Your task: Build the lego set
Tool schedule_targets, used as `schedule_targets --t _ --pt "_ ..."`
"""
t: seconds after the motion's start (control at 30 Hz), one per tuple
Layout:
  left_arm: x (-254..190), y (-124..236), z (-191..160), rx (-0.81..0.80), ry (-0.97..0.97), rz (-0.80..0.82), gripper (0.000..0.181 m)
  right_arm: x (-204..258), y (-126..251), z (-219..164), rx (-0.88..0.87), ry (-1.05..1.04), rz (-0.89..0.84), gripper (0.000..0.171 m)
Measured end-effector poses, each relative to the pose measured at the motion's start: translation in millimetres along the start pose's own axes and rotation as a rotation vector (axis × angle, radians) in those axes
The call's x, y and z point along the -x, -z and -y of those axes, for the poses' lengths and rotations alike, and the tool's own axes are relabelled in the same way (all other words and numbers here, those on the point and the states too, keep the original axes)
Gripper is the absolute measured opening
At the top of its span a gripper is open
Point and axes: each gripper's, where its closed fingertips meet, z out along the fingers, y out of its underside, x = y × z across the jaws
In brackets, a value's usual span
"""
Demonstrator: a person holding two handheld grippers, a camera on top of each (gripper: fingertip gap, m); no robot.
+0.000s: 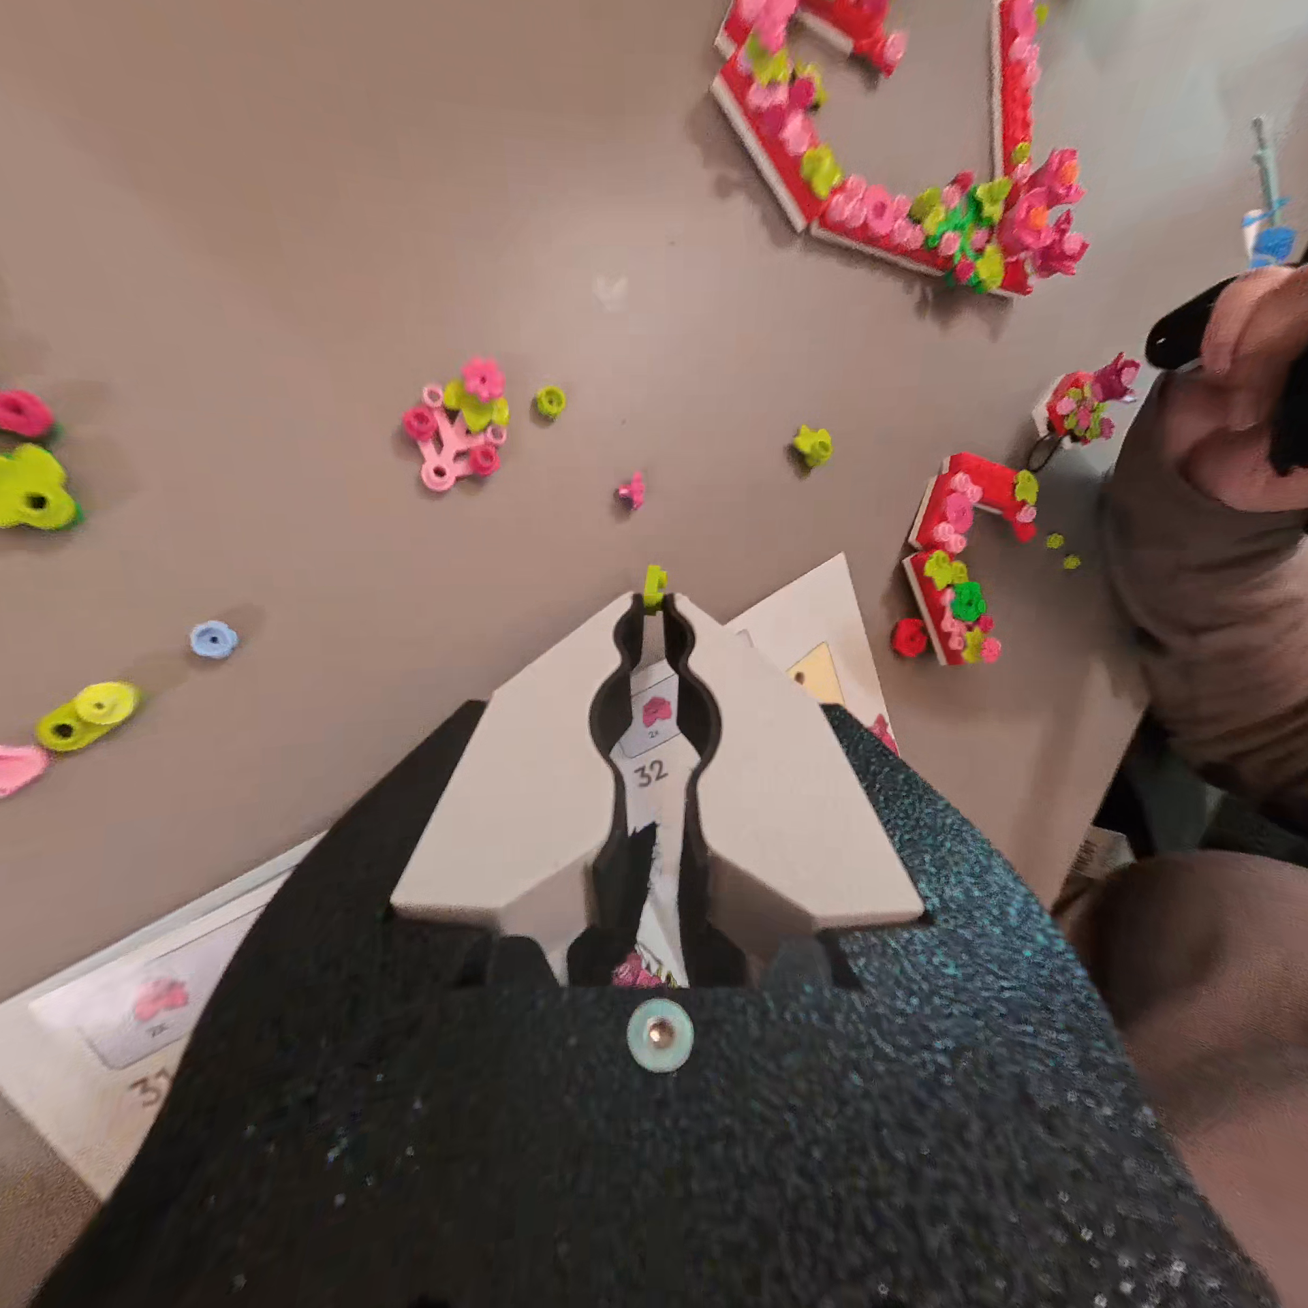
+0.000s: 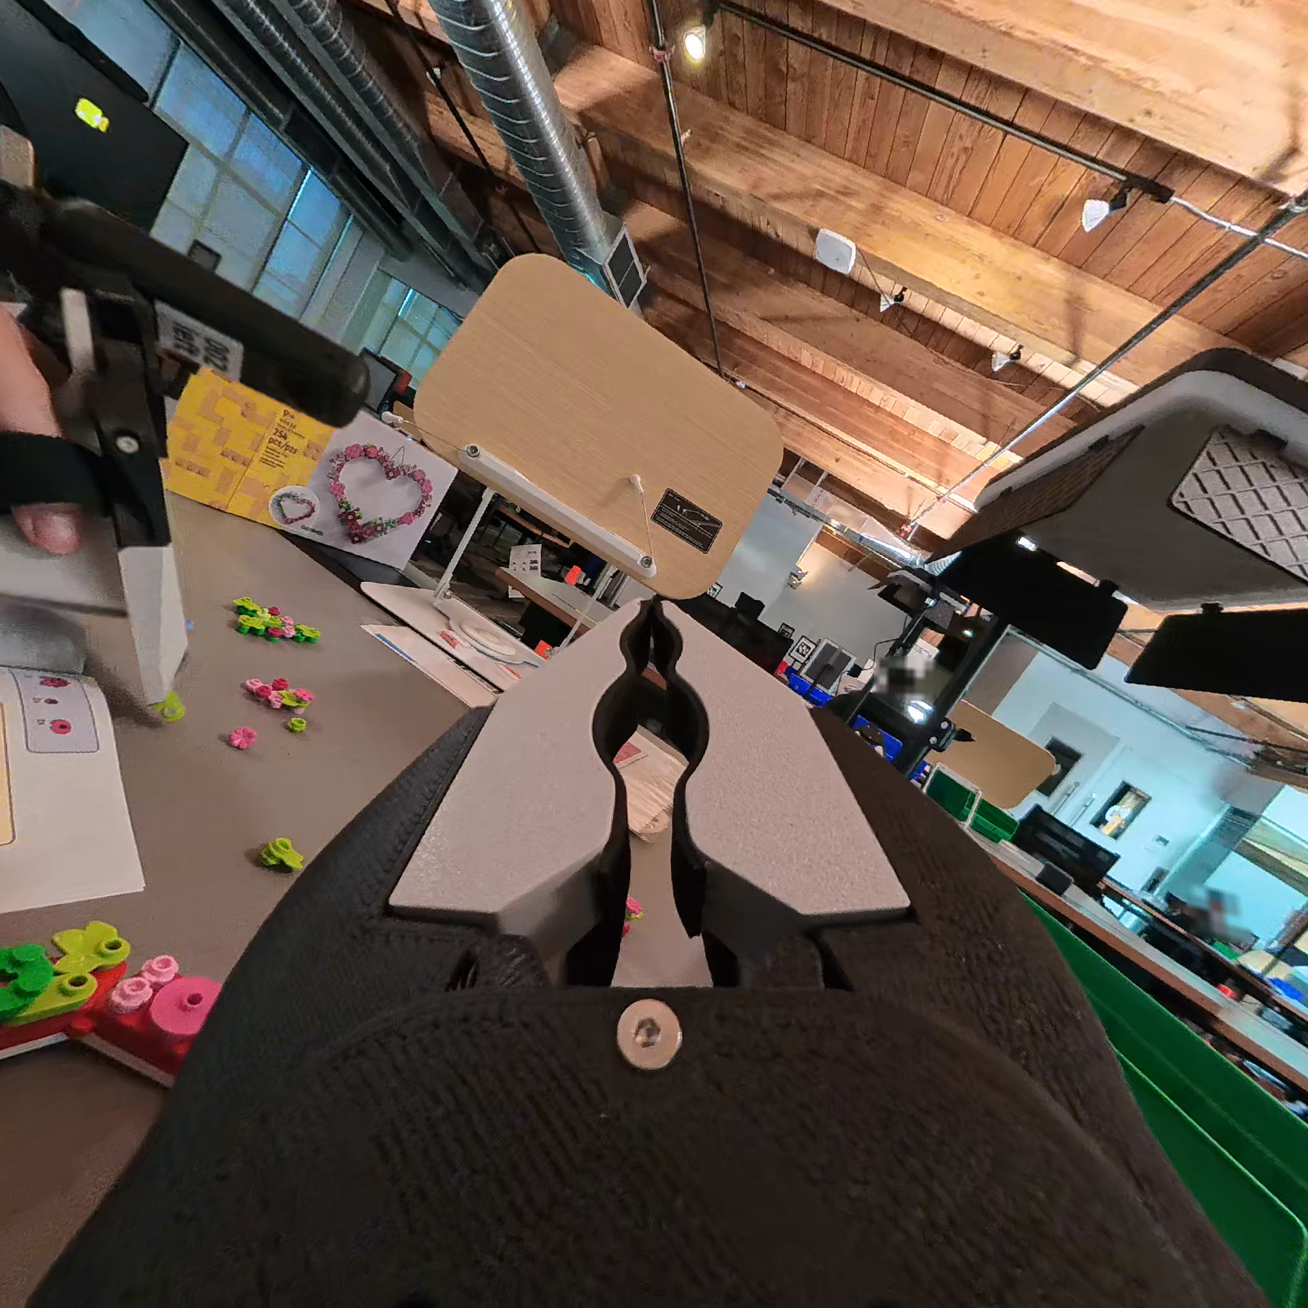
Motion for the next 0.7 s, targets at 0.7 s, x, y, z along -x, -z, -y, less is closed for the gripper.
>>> schedule_targets --t 0.7 --pt "76.5 82.8 42.1 -0.259 -0.379 0.498 0.033 26.0 -5.1 -12.3 0.065 0.066 0.097 0.000"
